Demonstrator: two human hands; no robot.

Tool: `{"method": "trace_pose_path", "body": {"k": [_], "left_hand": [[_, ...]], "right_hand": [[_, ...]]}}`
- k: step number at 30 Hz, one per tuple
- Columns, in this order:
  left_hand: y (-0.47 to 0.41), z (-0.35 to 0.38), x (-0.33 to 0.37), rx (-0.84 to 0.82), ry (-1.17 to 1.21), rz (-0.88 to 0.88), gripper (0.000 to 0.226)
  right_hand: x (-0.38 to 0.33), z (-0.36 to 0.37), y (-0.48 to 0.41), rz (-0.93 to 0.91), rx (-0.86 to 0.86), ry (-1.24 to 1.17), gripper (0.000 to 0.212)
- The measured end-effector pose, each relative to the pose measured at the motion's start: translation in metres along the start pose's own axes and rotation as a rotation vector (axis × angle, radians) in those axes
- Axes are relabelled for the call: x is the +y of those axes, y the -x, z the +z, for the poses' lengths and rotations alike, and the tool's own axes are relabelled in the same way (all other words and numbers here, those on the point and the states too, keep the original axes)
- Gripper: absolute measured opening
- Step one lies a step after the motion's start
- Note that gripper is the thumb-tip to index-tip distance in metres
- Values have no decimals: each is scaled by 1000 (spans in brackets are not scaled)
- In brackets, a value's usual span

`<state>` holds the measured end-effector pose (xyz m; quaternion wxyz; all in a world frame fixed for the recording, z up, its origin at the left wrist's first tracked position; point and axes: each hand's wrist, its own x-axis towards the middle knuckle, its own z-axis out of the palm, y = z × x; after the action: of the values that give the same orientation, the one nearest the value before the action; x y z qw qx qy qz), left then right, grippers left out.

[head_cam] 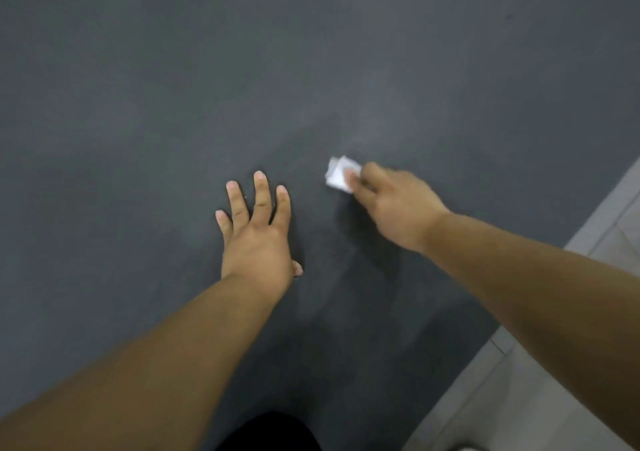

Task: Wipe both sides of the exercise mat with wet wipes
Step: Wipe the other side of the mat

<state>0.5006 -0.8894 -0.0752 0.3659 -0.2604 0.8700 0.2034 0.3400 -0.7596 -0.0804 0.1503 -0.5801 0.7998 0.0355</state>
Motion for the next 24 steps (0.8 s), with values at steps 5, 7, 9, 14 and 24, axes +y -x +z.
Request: {"method": "trace_pose_path", "body": {"k": [5,7,9,14,24], "left_hand": [[-2,0,2,-4,16,-29,112],[-2,0,3,-6,31,-44,113],[-2,1,2,0,52,-57,115],[-4,2,0,14,119,-84,118],[-3,-5,12,39,150,-227,123]], "right_hand": [[62,-19,-39,882,-26,-161,47],[43,-18,-51,741,35,-214,52],[10,-6,-56,308,30,-236,61],[19,4,-52,-361,46,-83,47],[73,6,-31,129,260,-75,53]]}}
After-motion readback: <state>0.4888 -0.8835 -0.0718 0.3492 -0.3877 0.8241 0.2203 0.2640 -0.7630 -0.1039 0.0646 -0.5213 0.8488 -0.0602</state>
